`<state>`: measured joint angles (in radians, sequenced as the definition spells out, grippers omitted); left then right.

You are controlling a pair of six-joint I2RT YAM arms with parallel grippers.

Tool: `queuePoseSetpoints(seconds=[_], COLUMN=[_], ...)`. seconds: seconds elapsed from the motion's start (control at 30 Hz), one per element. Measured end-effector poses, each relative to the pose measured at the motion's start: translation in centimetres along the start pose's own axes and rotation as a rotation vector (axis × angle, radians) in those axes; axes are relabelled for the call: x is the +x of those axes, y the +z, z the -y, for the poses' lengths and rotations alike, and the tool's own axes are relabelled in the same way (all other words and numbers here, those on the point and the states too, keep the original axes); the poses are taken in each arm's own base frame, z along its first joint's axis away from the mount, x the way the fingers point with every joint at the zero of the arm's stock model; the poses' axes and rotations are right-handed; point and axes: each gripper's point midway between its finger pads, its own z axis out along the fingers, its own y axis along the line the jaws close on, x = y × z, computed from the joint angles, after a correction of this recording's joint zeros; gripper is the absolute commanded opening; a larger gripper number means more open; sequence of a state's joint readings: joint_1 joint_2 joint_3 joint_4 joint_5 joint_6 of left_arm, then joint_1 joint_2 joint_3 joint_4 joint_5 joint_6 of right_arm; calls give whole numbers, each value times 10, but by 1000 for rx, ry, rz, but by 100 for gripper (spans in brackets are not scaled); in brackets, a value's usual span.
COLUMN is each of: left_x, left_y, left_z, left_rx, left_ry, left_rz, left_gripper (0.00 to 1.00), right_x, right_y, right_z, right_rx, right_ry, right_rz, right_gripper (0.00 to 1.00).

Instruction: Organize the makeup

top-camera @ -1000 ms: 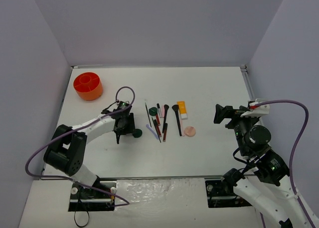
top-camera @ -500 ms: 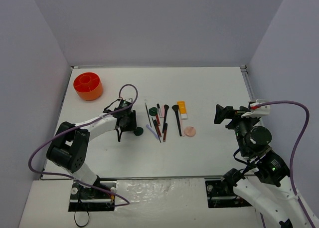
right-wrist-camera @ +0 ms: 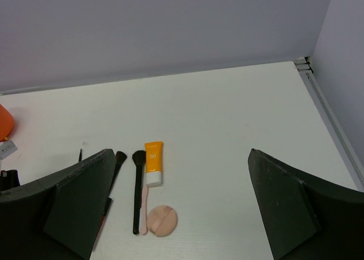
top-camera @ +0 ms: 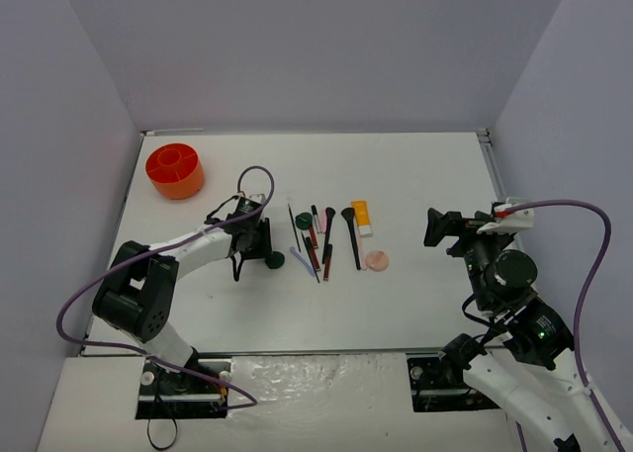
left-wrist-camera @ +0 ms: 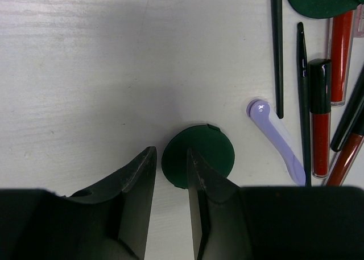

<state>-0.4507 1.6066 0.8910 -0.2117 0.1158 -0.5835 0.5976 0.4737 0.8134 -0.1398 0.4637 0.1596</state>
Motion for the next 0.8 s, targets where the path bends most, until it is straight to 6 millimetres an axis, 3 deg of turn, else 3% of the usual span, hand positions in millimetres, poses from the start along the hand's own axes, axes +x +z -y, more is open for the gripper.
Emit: queuePoseSetpoints(seconds=[0.13,0.33,0.57,0.8], left_x=[4,4,7,8], left_y=[1,2,3,4], left_z=[-3,-3,3,5], left_rx=[-5,-3,29,44], left_ry=[-1,-1,-7,-14], left_rz=[-9,-5,-13,-12], left_gripper=[30,28,1,0], right_x=[1,-2,-3,-3], right_y=[0,-2,-3,-3], right_z=[0,1,1,1], right_rx=[0,-2,-3,-3], right_ry=[0,5,9,9], right_rz=[0,8,14,14], right_gripper=[100,100,100,100])
